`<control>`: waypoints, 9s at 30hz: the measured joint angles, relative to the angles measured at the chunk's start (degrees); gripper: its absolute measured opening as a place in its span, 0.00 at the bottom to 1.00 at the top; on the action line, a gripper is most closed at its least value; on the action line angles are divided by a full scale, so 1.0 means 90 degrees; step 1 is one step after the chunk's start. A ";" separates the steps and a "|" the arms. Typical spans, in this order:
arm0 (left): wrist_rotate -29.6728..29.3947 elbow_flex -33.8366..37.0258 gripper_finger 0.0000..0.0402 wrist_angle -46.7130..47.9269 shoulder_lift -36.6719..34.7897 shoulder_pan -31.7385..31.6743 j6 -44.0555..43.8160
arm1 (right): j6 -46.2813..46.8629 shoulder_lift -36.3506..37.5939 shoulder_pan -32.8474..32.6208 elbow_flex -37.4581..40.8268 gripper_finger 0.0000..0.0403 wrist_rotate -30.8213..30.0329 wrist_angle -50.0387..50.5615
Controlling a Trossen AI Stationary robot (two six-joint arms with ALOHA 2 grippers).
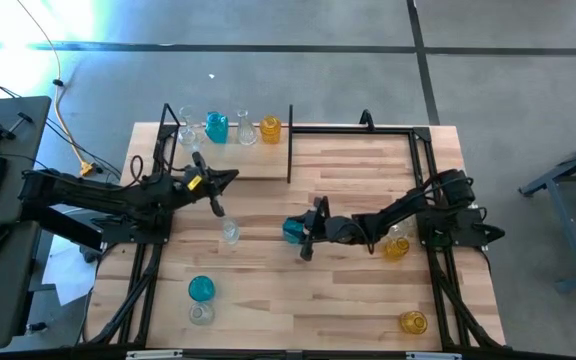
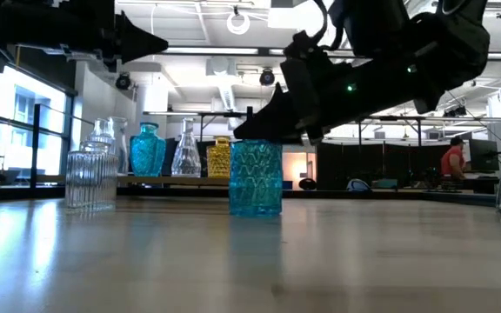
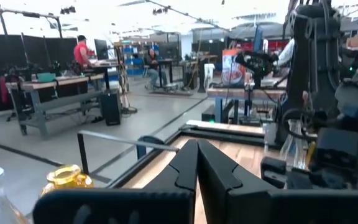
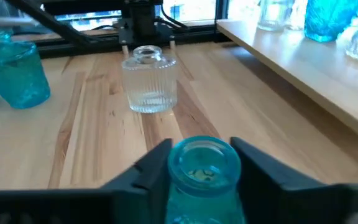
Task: Sort vases onto shelf
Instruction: Put the blue vase on the shelf aligned with the other blue vase, then put the transparent vase on the shelf aligned with the other transparent vase
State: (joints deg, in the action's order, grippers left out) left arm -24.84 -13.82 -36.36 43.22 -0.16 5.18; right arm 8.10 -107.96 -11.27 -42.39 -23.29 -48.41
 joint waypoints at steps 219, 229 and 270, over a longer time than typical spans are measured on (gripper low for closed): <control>-0.0300 -0.2822 0.00 0.7436 0.3287 -0.3648 -0.1713 | -0.2235 0.1936 0.1712 -0.0520 0.00 0.1035 0.1400; -0.0304 -0.2822 0.00 0.7337 0.3282 -0.3625 -0.1606 | -0.2235 0.1936 0.1712 -0.0520 0.00 0.1035 0.1402; 0.0631 -0.2820 0.00 0.4112 0.1856 0.0565 -0.1300 | 0.4303 0.3136 -0.0493 -0.3334 0.32 -0.0199 1.2717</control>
State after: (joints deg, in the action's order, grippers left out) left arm -19.16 -39.20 0.65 59.92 4.92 -6.52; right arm 46.83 -79.74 -15.70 -72.40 -25.08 66.04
